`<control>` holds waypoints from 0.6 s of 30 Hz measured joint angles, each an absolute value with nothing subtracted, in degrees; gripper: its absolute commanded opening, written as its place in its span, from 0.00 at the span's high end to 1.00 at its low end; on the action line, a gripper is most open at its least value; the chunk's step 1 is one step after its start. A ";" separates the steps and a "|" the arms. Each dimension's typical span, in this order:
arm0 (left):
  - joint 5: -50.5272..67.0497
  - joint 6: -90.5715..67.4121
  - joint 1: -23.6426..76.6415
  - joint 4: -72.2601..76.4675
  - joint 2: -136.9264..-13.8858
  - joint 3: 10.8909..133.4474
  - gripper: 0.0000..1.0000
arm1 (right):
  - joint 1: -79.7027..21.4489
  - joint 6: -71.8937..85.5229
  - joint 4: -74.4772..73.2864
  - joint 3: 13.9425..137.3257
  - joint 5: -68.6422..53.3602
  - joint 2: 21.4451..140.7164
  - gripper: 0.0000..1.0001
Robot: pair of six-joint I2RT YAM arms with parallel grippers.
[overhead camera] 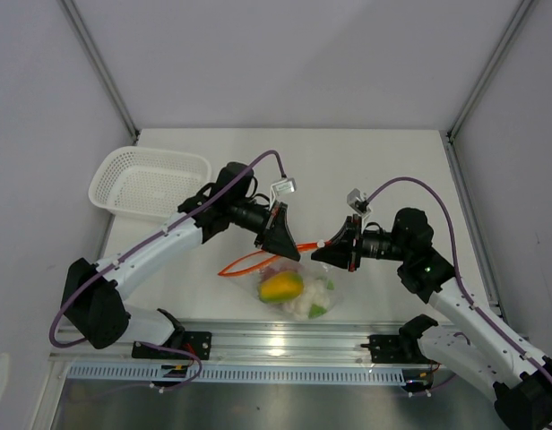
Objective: Place the food in the zip-top bag and seal the zipper
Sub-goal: Adjust the zipper food storage bag at the center of the board.
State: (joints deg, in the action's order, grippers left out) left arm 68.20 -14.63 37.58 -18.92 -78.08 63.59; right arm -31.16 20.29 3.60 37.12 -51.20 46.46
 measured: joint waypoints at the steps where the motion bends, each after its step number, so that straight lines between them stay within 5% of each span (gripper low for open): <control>1: 68.20 -14.76 37.58 -18.72 -78.08 63.44 0.99 | -31.18 20.29 3.44 37.06 -50.94 46.46 1.00; 3: 67.83 -14.96 37.58 -18.52 -78.08 63.35 0.84 | -31.22 20.34 3.09 36.95 -50.11 46.39 1.00; 4: 67.61 -14.90 37.56 -18.44 -78.08 63.35 0.61 | -31.27 20.51 2.94 36.86 -49.69 46.28 1.00; 6: 66.67 -15.53 37.52 -17.85 -77.89 63.33 0.40 | -31.29 21.04 2.79 36.27 -48.69 46.00 1.00; 9: 64.45 -16.23 37.89 -15.92 -76.51 63.16 0.22 | -31.40 22.35 2.81 35.09 -47.37 46.00 1.00; 13: 61.30 -17.08 39.24 -11.14 -73.10 63.11 0.03 | -32.77 23.59 1.96 34.54 -44.86 46.50 1.00; 18: 58.39 -18.35 42.17 -5.45 -72.82 63.51 0.01 | -35.16 25.69 0.51 34.52 -41.39 46.00 1.00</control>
State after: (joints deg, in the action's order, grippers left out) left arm 58.39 -18.35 42.17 -5.45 -72.82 63.51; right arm -35.16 25.69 0.51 34.52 -41.39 46.00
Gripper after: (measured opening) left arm 0.994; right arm 0.005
